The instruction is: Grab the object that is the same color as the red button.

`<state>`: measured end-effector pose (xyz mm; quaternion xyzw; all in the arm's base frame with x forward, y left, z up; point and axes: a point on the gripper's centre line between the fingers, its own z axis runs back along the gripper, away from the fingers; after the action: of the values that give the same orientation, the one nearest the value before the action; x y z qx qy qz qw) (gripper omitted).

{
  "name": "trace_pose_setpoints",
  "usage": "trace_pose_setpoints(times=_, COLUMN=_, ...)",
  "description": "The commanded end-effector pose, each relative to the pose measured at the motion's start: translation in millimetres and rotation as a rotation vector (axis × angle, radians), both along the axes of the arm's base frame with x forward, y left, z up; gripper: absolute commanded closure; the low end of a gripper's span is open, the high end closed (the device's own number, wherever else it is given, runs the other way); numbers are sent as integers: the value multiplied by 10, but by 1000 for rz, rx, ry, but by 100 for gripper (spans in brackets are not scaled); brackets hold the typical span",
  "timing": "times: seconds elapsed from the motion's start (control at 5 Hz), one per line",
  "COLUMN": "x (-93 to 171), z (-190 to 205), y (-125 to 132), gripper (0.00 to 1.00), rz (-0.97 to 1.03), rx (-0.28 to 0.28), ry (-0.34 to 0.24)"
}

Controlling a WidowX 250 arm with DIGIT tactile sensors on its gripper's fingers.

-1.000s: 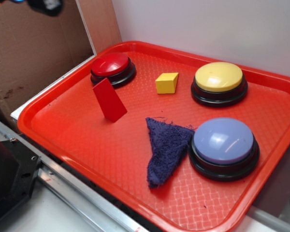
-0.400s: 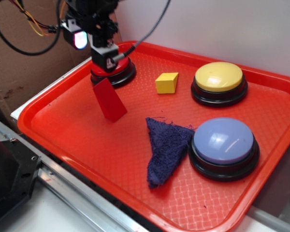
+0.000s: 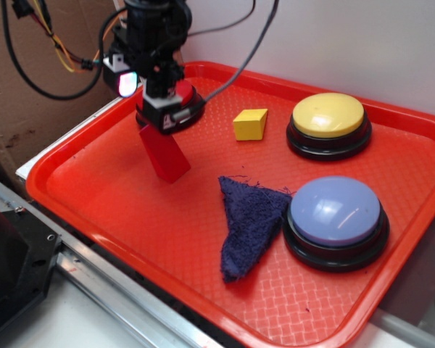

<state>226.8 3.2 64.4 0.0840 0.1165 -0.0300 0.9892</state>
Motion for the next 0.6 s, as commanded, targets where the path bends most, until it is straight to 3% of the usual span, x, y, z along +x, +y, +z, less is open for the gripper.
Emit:
trace_pose_setpoints(times=0.0, x=-32, z=-89, y=-8, gripper=0, rz=38, rx=-21, ry=6)
trace_pose_setpoints(times=0.2, x=-38, z=-147, y=11, gripper=0, rz=59, rx=-31, ry=30)
trace_pose_setpoints(times=0.4, x=-56, z=-179, y=38, gripper=64, rz=91, rx=-17, ry=35)
